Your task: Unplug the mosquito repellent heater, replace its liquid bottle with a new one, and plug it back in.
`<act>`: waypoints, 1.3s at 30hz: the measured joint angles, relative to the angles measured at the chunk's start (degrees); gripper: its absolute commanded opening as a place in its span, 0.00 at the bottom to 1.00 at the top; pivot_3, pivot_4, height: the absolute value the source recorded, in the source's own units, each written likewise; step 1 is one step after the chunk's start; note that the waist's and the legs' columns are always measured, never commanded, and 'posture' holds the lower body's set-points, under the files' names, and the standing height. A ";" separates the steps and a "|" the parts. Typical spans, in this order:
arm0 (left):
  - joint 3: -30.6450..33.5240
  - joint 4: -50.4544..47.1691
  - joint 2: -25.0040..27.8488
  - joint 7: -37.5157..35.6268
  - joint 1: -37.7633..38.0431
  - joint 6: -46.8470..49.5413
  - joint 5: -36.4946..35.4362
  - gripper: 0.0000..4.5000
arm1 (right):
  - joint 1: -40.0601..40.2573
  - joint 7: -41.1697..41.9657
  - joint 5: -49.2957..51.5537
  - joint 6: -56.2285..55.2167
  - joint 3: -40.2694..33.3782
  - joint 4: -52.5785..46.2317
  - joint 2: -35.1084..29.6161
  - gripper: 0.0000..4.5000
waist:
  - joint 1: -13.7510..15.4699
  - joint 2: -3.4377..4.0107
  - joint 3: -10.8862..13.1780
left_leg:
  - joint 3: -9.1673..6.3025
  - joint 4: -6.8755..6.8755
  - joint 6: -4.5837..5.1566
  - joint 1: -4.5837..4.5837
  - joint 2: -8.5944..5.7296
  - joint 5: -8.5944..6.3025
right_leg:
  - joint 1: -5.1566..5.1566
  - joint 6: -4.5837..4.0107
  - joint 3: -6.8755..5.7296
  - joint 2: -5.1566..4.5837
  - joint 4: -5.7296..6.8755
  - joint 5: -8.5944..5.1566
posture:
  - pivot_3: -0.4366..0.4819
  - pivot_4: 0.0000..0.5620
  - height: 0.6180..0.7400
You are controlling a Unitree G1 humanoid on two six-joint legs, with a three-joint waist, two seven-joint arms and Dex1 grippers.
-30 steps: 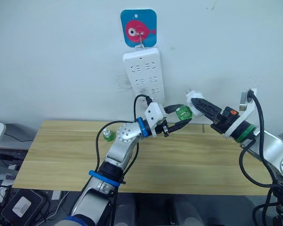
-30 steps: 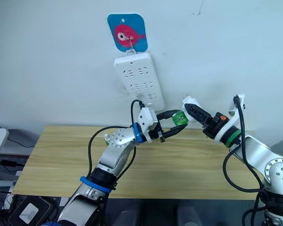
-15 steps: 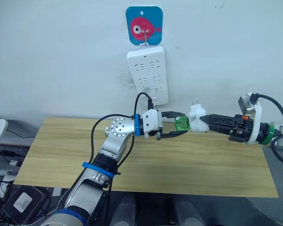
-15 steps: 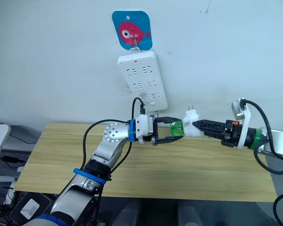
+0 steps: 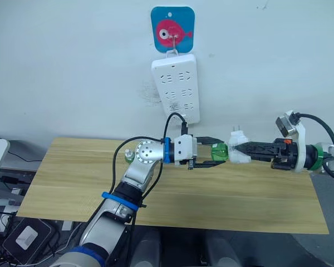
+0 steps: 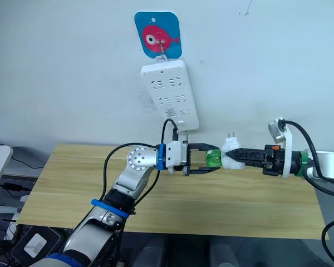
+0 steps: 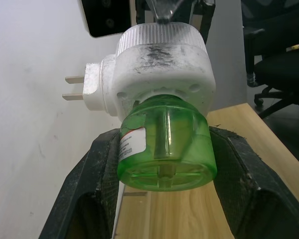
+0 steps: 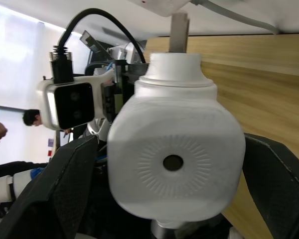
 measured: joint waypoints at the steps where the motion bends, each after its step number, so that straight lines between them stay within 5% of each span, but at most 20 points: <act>1: -0.01 0.14 -0.13 0.03 -0.28 -0.08 0.07 0.50 | 0.05 -0.08 -0.49 -0.02 0.00 0.00 0.31 1.00 | 0.00 -0.01 0.02 | 0.00 0.00 0.00 0.00 0.00 0.00 | 0.00 0.00 0.00 0.00 0.01 0.00 | 0.44 0.43 1.00; 5: -0.08 0.47 -0.29 0.16 -0.95 -0.31 0.36 0.50 | 0.11 -0.05 -1.65 0.00 -0.11 -0.15 1.14 0.87 | -0.02 0.00 0.03 | 0.02 0.01 0.00 0.01 0.00 0.00 | 0.00 0.00 0.02 0.00 0.01 0.01 | 0.44 0.43 1.00; 8: -0.34 1.04 -0.30 0.22 -0.91 -0.31 0.95 0.50 | 0.33 0.03 -1.97 0.04 -0.17 -0.34 1.40 0.66 | -0.01 -0.01 0.03 | -0.01 0.02 0.00 0.01 0.00 0.00 | 0.00 0.00 -0.01 0.00 0.02 0.01 | 0.44 0.43 1.00; 17: -0.35 0.78 -0.89 -1.45 -0.88 3.65 -1.11 0.50 | 0.40 3.55 -5.65 0.48 -0.60 -1.49 0.85 0.66 | -0.08 0.02 0.13 | -0.01 0.02 0.00 0.01 0.00 0.00 | -0.01 0.00 0.01 0.00 0.02 0.01 | 0.42 0.45 1.00; 19: -0.34 -0.68 -0.84 -3.56 -0.91 11.43 -4.86 0.50 | 0.45 6.74 -8.92 0.36 -0.65 -4.16 -0.44 0.66 | -0.12 0.04 0.19 | -0.04 0.01 0.00 0.02 0.00 0.00 | -0.02 0.01 0.00 0.00 0.00 0.01 | 0.42 0.44 1.00; 25: 2.25 5.80 0.89 -12.35 -15.58 73.70 -27.98 0.50 | 0.70 17.97 -13.73 1.54 -2.62 -7.85 -4.27 0.66 | -0.35 0.00 0.28 | -0.27 0.15 0.04 0.05 -0.11 0.02 | -0.10 0.01 -0.20 0.01 0.10 0.00 | 0.40 0.44 1.00; 30: 4.03 10.29 -0.02 -13.66 -19.12 86.84 -31.49 0.50 | 0.94 20.59 -13.53 2.39 -4.26 -8.35 -4.81 0.66 | -0.95 -0.04 0.31 | -0.04 0.09 0.13 -0.01 -0.03 -0.03 | -0.09 0.01 -0.11 0.01 0.08 0.01 | 0.37 0.43 1.00; 37: 6.74 4.24 0.38 -10.98 -14.62 91.54 -33.35 0.98 | 5.31 18.18 -11.30 3.43 -5.79 -9.94 -4.81 0.66 | -0.94 -0.06 0.33 | 0.17 0.12 0.15 -0.07 0.08 -0.04 | -0.07 0.02 -0.13 -0.01 -0.03 0.01 | 0.35 0.44 1.00; 39: 6.89 2.13 0.81 -10.16 -12.68 91.07 -33.25 0.99 | 6.29 16.96 -10.41 3.40 -6.34 -10.09 -4.81 0.66 | -0.92 -0.06 0.33 | 0.18 0.14 0.15 -0.04 0.08 -0.04 | -0.07 0.04 -0.11 -0.01 -0.03 0.02 | 0.35 0.44 1.00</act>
